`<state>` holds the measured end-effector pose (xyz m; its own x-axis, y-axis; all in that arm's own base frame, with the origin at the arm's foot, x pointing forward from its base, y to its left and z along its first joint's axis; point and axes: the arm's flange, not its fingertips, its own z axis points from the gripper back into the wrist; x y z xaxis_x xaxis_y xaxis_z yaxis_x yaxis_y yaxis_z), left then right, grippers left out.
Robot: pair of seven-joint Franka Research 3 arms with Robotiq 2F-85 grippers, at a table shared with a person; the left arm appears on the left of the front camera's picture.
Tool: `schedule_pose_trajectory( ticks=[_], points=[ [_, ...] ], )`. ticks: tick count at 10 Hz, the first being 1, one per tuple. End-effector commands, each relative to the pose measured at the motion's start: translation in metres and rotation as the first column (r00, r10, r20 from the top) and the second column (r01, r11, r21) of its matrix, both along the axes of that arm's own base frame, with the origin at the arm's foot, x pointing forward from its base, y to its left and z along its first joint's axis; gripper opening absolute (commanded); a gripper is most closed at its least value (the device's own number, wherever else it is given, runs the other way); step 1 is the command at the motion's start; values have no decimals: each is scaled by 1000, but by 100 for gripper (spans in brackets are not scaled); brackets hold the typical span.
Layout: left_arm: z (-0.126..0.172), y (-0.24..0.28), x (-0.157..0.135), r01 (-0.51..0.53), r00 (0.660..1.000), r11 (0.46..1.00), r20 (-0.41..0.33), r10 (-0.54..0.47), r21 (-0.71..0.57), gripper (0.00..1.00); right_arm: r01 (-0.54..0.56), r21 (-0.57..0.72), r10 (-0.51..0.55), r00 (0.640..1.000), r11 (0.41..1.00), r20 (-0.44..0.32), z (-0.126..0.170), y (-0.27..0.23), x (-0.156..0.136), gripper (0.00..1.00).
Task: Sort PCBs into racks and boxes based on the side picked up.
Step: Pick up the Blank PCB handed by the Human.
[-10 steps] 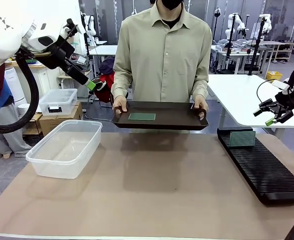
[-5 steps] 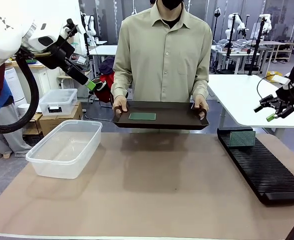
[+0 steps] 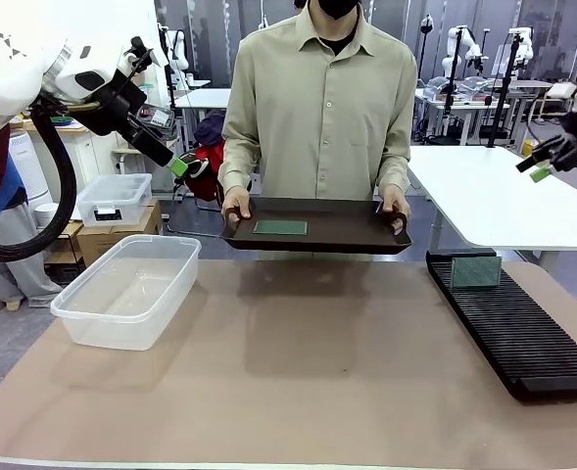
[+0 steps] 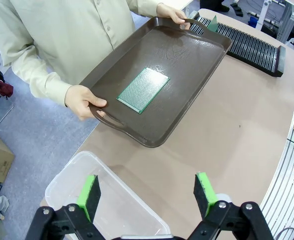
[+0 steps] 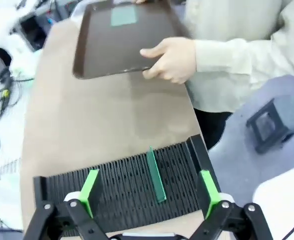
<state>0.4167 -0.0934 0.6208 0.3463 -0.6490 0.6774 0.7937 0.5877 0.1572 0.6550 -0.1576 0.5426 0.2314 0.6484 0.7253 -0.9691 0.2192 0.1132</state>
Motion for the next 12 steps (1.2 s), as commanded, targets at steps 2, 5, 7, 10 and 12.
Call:
schedule_pose_trajectory(
  ticks=[2, 5, 7, 10, 12],
  points=[
    [-2, 1, 0, -4, 1000, 1000, -5, 4, -3, 100, 131, -14, -131, 986, 991, -105, 22, 27, -55, 100],
    [-2, 1, 0, -4, 1000, 1000, -5, 4, -3, 100, 108, -30, -110, 991, 994, -74, 43, 44, -103, 100],
    [-2, 1, 0, -4, 1000, 1000, -5, 4, -3, 100, 125, -55, -126, 992, 991, -16, 52, 50, -130, 100],
    [-2, 1, 0, -4, 1000, 1000, -5, 4, -3, 100, 116, -30, -117, 993, 993, -34, 67, 43, -123, 100],
    [-2, 1, 0, -4, 1000, 1000, -5, 4, -3, 100, 116, -30, -117, 993, 993, -34, 67, 43, -123, 100]
  ],
)
